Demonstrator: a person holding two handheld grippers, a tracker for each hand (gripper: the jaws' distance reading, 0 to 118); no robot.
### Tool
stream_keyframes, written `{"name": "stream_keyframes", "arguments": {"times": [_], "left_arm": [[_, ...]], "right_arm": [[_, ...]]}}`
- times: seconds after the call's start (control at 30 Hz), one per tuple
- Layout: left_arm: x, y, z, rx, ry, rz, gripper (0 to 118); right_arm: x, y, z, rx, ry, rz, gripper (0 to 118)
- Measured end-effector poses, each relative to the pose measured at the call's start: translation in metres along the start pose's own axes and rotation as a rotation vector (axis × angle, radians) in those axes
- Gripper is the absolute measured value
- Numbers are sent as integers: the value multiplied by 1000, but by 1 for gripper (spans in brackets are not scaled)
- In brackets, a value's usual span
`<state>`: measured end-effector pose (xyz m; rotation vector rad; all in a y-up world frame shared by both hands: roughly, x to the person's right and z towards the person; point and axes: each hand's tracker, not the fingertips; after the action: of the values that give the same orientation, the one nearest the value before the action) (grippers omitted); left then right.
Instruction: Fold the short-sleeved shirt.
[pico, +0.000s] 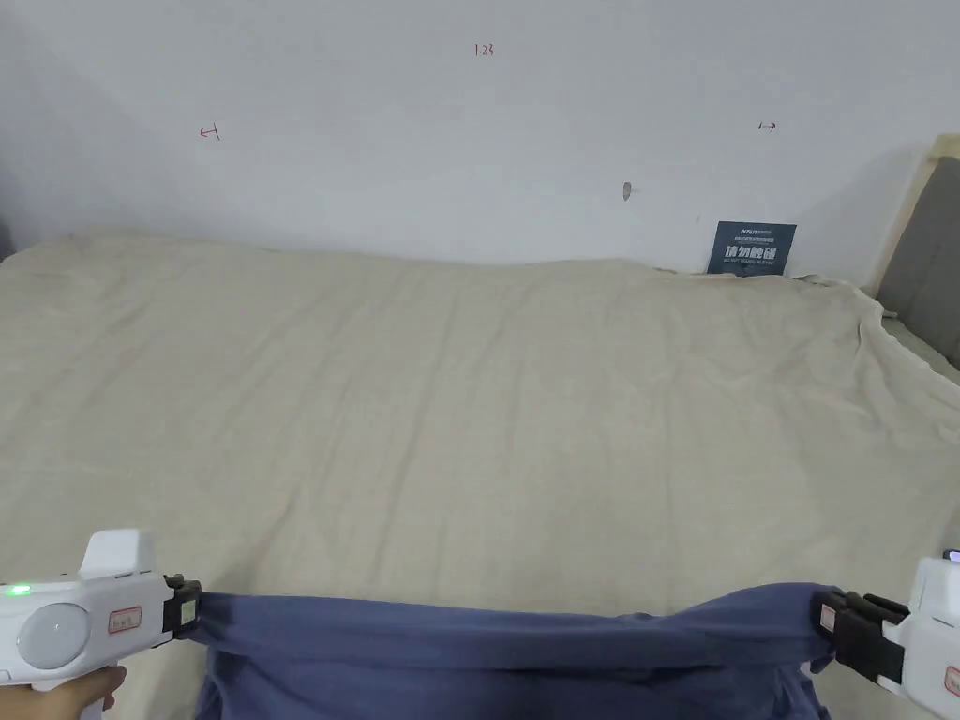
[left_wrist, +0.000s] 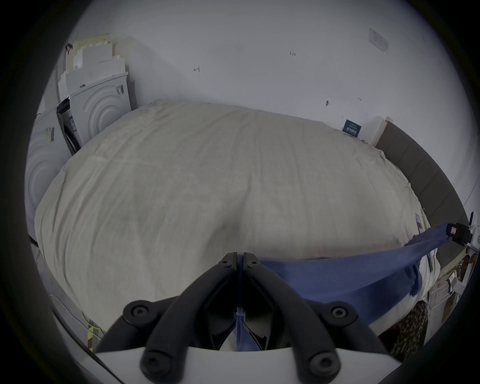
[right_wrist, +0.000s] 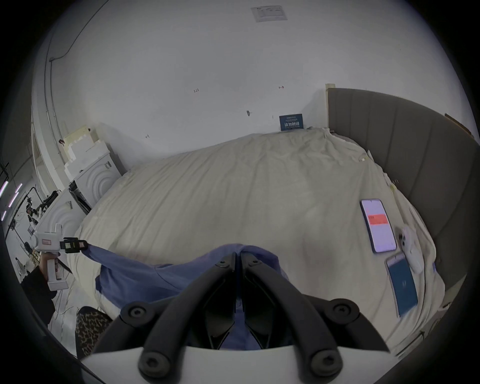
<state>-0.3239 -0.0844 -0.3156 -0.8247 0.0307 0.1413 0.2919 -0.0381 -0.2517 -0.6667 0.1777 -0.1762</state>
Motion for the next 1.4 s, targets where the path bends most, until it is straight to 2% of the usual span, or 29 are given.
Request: {"name": "stream_keyframes", "arguments": {"times": [0.1, 0.23, 0.4, 0.67, 0.7, 0.73, 0.77, 0.8, 0.83, 0.87, 0.9, 0.93, 1.1, 1.3, 1.37, 1.4], "left_arm": [[-4, -30, 2, -32, 2, 1, 0], [-7, -64, -11, -76, 16, -12, 0], [0, -96, -19, -113, 54, -66, 0], [7, -112, -21, -118, 83, -74, 2], [6, -113, -22, -117, 84, -74, 8], [5, -112, -20, -120, 77, -69, 19], [5, -110, -18, -120, 77, -60, 33], [5, -107, -15, -122, 87, -47, 51], [8, -105, -6, -108, 103, -31, 76], [9, -102, 3, -64, 108, 2, 92], [9, -98, 11, -24, 80, 14, 103], [10, -93, 19, 22, 59, 22, 107], [19, -57, 54, 240, 57, 23, 107], [54, -25, 97, 478, 149, -44, 107], [55, -23, 93, 545, 160, -81, 99], [56, -24, 94, 579, 153, -101, 91]], "right_arm": [[6, -30, 2, -35, -21, -24, 1], [10, -68, -6, -116, -85, -8, 1], [24, -111, -28, -201, -162, -44, 1], [28, -133, -51, -234, -238, -64, 2], [28, -131, -49, -231, -244, -64, 3], [27, -128, -47, -226, -245, -65, 11], [22, -125, -42, -214, -245, -70, 25], [19, -119, -36, -197, -258, -63, 45], [16, -113, -30, -168, -259, -53, 73], [12, -105, -21, -119, -255, -46, 83], [6, -98, -12, -70, -236, -42, 85], [1, -88, -4, -25, -222, -39, 85], [-38, -35, 32, 192, -191, 41, 85], [-86, -8, 48, 401, -227, 140, 85], [-99, -7, 48, 451, -269, 181, 85], [-104, -7, 47, 463, -280, 195, 85]]}}
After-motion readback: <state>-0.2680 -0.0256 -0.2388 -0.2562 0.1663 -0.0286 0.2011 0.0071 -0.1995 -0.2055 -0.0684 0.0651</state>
